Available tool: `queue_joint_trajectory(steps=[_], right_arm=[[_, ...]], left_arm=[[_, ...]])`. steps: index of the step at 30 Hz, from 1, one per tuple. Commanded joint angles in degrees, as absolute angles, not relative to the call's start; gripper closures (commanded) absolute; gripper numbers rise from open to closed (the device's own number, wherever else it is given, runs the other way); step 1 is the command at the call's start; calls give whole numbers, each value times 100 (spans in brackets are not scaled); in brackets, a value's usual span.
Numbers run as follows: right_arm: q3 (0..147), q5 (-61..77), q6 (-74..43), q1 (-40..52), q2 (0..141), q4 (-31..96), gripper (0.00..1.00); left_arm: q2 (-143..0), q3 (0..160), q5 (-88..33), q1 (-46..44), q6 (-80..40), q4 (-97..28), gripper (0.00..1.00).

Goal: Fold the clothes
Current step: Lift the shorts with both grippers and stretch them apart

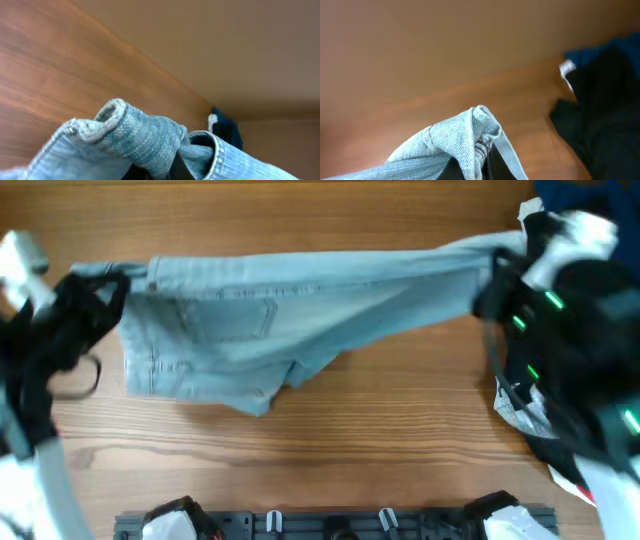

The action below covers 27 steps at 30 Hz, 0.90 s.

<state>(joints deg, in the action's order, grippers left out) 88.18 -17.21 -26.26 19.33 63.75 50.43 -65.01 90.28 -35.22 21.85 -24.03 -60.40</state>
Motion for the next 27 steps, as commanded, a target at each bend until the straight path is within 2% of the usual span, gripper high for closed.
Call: queue_joint_trajectory(steps=[1, 5, 8, 13, 16, 20, 23, 27], right_arm=[[8892, -2268, -2565, 1809, 7378, 4925, 96], [8892, -2268, -2552, 1535, 8176, 4418, 96], [8892, -2078, -2567, 1081, 8619, 3701, 96], [9118, -1114, -2692, 51, 8665, 2609, 96], [9767, -681, -2714, -574, 8665, 2418, 96], [10549, -64, -2694, -1129, 8670, 2357, 96], [10645, 196, -2362, -1181, 8670, 2418, 96], [10639, 40, -1988, -1170, 8809, 3520, 96]], left_arm=[[-7448, 9061, -2989, 1531, -2099, -5592, 96], [-8281, 9061, -2838, 904, -2097, -4648, 96], [-8851, 9063, -2840, 545, -2261, -3444, 96], [-9238, 9292, -2729, 445, -3103, -1096, 96], [-9238, 9749, -2399, 508, -3295, -320, 96], [-9238, 10632, -2200, 591, -3192, -443, 96], [-9236, 10864, -2206, 567, -3013, -1118, 96], [-9306, 10862, -2016, 530, -2386, -2971, 96]])
